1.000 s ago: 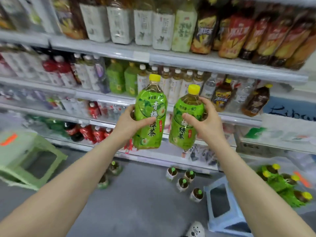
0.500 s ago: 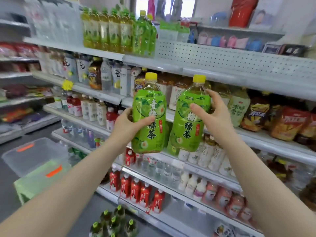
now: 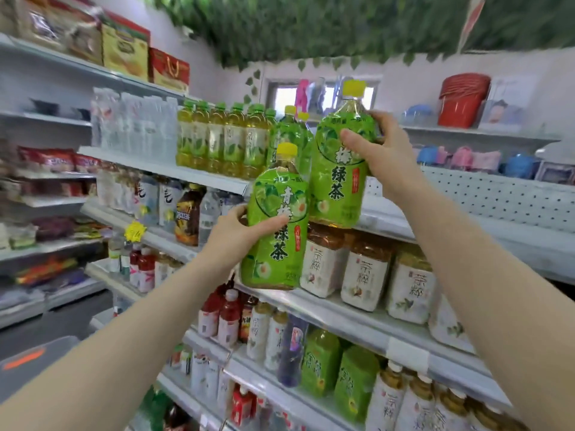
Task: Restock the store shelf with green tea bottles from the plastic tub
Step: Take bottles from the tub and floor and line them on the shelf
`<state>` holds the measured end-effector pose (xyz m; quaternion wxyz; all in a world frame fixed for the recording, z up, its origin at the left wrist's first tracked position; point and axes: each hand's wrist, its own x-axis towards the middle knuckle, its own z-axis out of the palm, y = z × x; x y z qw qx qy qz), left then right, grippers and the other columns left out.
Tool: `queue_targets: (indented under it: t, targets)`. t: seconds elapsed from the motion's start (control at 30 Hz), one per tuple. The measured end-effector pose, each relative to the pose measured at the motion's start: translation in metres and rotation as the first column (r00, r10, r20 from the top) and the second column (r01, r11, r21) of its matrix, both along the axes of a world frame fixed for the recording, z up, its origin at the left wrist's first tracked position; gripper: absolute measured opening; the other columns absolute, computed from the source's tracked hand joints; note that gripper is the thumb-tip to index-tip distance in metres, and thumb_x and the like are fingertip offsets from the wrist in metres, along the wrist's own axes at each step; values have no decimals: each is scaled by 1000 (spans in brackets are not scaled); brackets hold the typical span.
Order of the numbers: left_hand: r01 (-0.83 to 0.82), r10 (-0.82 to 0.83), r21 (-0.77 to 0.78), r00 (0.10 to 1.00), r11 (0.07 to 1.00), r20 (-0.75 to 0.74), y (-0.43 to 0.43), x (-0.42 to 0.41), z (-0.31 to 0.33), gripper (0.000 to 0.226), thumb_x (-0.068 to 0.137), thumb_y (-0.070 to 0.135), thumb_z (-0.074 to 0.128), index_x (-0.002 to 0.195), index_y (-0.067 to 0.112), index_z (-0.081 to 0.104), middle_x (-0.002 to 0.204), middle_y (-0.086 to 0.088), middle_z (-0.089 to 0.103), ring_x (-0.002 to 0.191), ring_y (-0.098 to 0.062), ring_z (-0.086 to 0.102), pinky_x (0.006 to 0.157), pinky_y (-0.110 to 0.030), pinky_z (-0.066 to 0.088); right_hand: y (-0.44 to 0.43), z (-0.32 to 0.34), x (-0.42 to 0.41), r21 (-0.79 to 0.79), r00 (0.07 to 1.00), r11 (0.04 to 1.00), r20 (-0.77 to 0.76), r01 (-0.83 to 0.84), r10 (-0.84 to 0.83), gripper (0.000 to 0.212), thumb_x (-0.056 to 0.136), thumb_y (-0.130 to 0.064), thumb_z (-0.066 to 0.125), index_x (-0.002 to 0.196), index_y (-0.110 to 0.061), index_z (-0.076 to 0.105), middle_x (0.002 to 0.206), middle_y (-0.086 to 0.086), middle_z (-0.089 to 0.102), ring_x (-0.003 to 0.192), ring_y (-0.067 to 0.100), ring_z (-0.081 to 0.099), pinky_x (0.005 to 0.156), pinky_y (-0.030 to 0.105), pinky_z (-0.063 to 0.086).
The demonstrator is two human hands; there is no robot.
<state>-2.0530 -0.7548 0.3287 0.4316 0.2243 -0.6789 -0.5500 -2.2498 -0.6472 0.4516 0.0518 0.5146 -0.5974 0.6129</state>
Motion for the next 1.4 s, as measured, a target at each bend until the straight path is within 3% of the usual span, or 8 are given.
queue_targets:
  t: [0.13, 0.3, 0.63, 0.8, 0.9, 1.03, 1.23, 1.4]
  targets:
    - [-23, 23, -12, 1000, 1000, -12, -38, -19, 13, 85, 54, 53, 83, 126, 18, 55, 106, 4, 72, 89, -13, 72, 84, -37, 58, -55, 30, -32, -10, 1000, 1000, -13, 5, -5, 72, 78, -44, 78, 138, -26, 43, 123, -1, 61, 104, 20, 66, 92, 49, 55]
    - [27, -24, 36, 997, 999, -73, -79, -31, 13, 67, 59, 45, 82, 116, 18, 61, 99, 2, 75, 82, -12, 74, 65, -25, 57, -107, 47, -66, -35, 997, 997, -5, 73, -73, 70, 80, -40, 78, 139, -26, 42, 122, 2, 63, 98, 18, 68, 89, 46, 57]
    - [138, -136, 27, 989, 990, -60, -149, -39, 10, 82, 45, 59, 87, 115, 23, 65, 100, 6, 75, 88, -13, 73, 80, -36, 58, -163, 14, -99, -14, 953, 953, -3, 304, -304, 74, 80, -44, 77, 143, -27, 42, 149, 0, 44, 133, 21, 43, 110, 50, 39]
    - [186, -185, 27, 981, 982, -60, -166, -44, 8, 77, 46, 56, 81, 114, 23, 65, 100, 6, 75, 86, -10, 73, 73, -28, 56, -164, 15, -100, 105, 964, 959, -5, 264, -265, 106, 47, -79, 77, 137, -37, 42, 142, -2, 47, 120, 27, 57, 97, 55, 50]
    - [213, -209, 35, 975, 977, -76, -170, -48, 4, 72, 49, 51, 81, 113, 22, 65, 97, 7, 76, 84, -10, 73, 68, -25, 56, -154, 15, -83, 183, 903, 890, -192, 419, -386, 95, 69, -57, 80, 147, -31, 32, 115, -12, 53, 108, 17, 57, 96, 40, 49]
    - [241, -238, 29, 968, 970, -78, -174, -51, -2, 79, 51, 51, 90, 118, 20, 63, 100, 4, 75, 86, -13, 73, 73, -31, 58, -161, -7, -80, 201, 721, 736, -476, 647, -504, 122, 65, -39, 89, 155, -28, 6, 126, 8, 56, 107, 29, 59, 91, 46, 51]
    - [234, -233, 8, 970, 972, -64, -180, -54, -5, 103, 39, 68, 86, 129, 24, 58, 109, 8, 73, 98, -15, 71, 88, -42, 57, -180, -8, -90, 213, 708, 702, -444, 679, -550, 128, 64, -30, 92, 153, -26, 0, 122, 13, 62, 102, 35, 64, 86, 45, 52]
    - [280, -279, -1, 955, 960, -99, -177, -48, -3, 58, 59, 43, 84, 111, 28, 63, 92, 15, 75, 82, -6, 73, 62, -18, 55, -201, -8, -107, 242, 722, 697, -413, 675, -555, 129, 67, -28, 91, 155, -24, -3, 127, 13, 58, 109, 34, 59, 87, 44, 49]
